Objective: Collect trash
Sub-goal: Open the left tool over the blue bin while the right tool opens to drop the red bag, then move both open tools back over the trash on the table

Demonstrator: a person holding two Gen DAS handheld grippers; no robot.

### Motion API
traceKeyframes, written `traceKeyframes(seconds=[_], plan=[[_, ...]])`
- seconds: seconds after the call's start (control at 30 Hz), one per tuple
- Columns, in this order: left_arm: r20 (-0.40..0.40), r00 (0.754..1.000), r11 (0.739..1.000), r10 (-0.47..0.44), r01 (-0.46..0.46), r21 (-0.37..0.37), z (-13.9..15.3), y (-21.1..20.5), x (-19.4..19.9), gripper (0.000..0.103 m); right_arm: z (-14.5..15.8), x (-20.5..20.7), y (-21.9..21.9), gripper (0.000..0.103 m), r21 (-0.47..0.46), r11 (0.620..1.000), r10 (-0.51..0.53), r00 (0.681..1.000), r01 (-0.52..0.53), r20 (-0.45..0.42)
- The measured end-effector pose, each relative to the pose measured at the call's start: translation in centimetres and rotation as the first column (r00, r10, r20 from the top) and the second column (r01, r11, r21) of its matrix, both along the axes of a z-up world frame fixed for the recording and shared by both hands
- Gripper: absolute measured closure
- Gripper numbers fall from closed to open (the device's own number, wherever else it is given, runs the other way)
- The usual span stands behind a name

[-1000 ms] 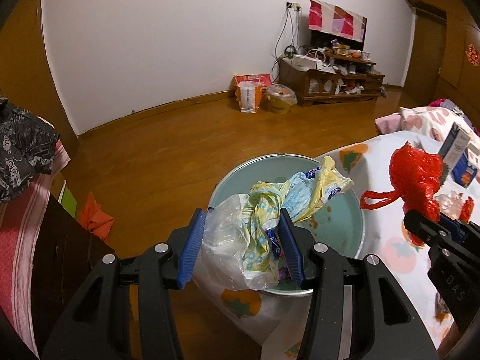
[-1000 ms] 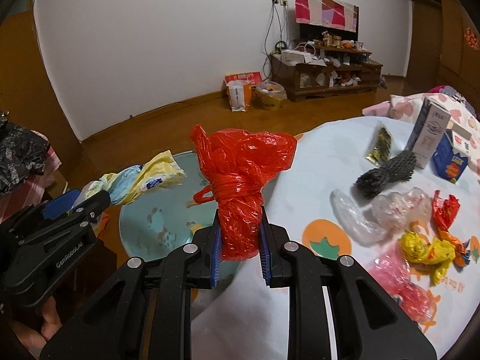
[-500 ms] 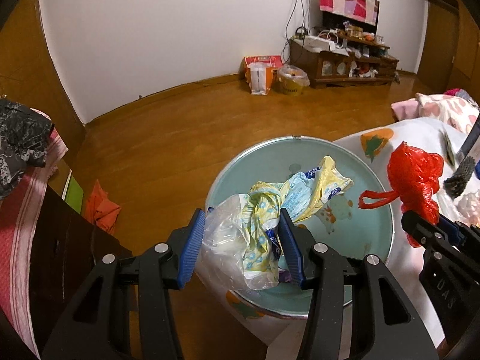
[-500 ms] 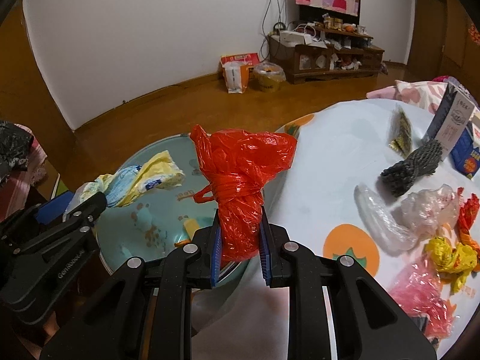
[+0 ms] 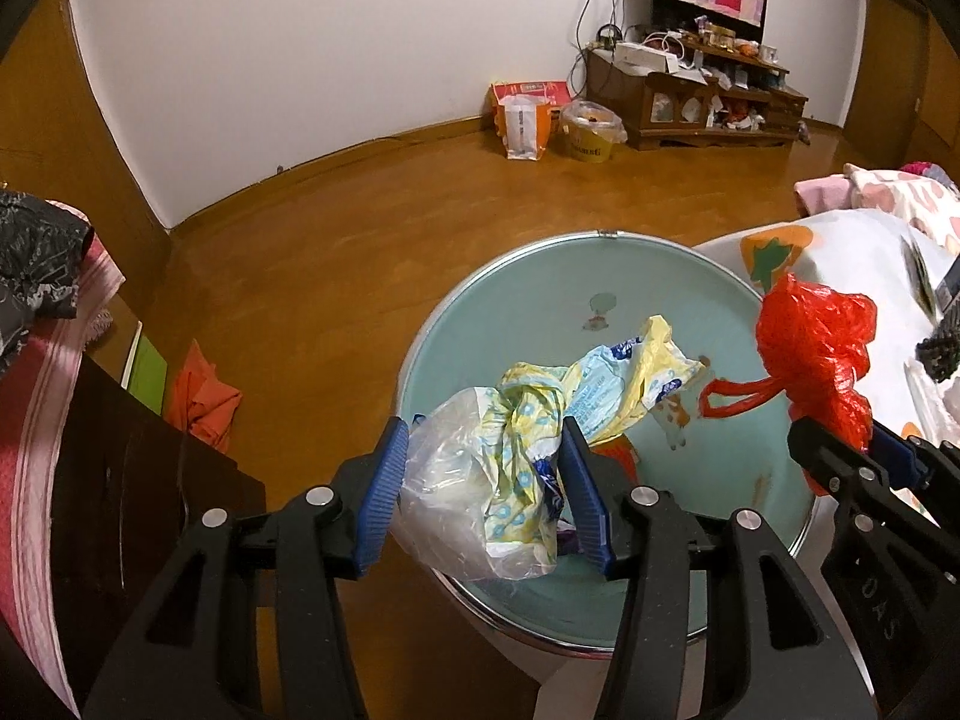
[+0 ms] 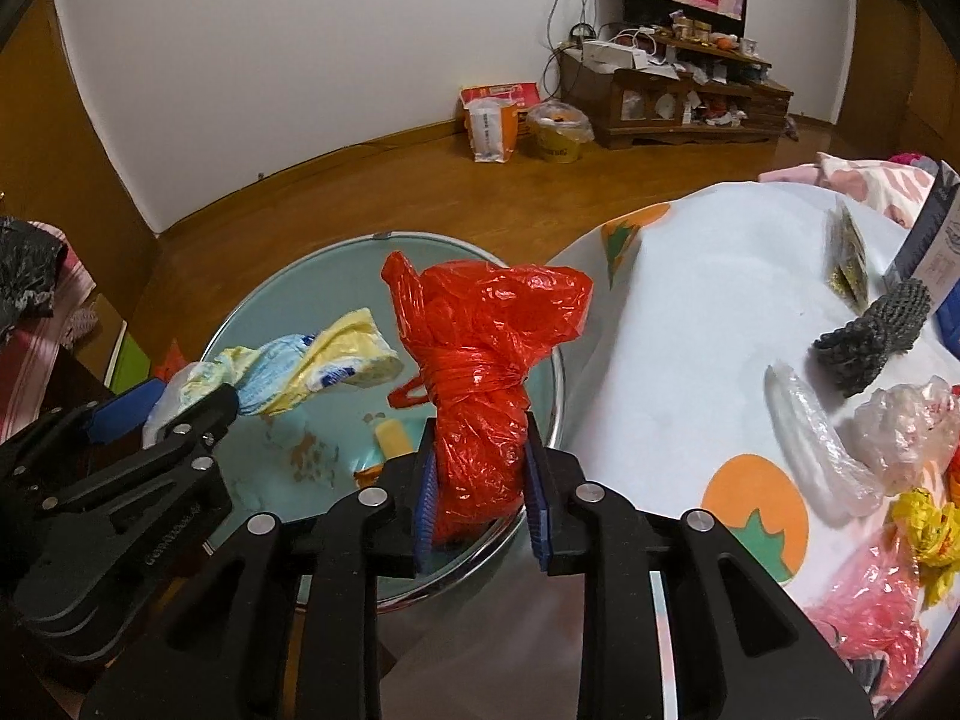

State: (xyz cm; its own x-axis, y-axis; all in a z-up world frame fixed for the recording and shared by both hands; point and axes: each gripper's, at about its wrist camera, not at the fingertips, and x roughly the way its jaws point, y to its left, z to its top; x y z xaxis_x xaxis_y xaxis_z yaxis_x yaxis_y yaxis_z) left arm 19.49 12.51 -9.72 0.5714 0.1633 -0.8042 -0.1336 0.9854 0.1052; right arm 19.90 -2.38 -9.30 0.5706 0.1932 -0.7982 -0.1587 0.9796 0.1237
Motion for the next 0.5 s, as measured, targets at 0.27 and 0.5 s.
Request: traceKeyframes(seconds=[0.27,0.5], plan=[[0.011,1.0,1.0,-0.011,0.011,0.002,0.5,0.1,-0.5,0.039,1.4,-0.4,-1.1,0.062,0.016,1.0,-0.024,0.999,0.024,0.029],[0.054,0.999,1.0,-0.002,0.0,0.023,2.1,-0.2,-2.2,0.02,3.9,-3.2,-3.3,0.044,0.006,0.996,-0.091,0.99,0.091,0.111]])
